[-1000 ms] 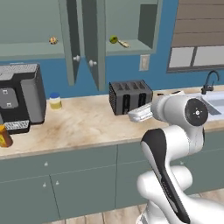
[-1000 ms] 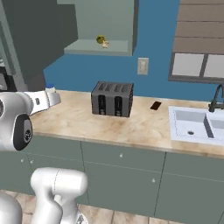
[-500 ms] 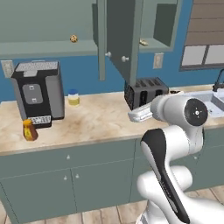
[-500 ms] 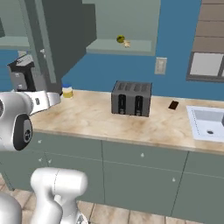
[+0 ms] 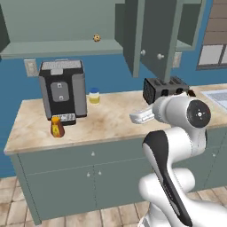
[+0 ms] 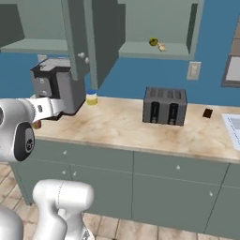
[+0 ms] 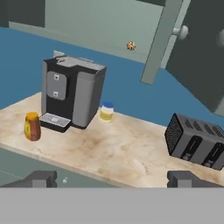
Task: Pick the bar and honey bottle from the counter and place them in the cabinets closest to them.
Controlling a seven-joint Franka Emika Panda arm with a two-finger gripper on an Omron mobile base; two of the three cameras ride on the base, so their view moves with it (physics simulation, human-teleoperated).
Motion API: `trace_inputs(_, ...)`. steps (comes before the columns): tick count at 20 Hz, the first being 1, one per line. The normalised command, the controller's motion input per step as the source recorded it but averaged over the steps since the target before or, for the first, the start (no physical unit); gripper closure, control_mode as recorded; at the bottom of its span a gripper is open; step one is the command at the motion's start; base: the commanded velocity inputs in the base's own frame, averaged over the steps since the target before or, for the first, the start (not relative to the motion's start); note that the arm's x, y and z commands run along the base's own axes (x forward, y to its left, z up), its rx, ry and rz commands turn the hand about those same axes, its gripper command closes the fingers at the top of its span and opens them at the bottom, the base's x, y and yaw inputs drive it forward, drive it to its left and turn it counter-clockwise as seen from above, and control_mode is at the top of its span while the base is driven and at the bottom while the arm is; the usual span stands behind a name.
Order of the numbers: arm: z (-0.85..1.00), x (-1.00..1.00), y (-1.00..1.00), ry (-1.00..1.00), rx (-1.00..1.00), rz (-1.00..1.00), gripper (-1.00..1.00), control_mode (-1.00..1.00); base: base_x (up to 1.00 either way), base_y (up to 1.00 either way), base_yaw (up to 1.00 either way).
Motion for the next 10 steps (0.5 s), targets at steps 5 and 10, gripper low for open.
trace_inputs(5,0.00,0.00,0.00,0.00,0.00,0.00,-1.00,1.00,-0.15,0.59,0.00)
trace_inputs(10,0.00,0.00,0.00,0.00,0.00,0.00,-1.00,1.00,-0.07,0.54,0.00)
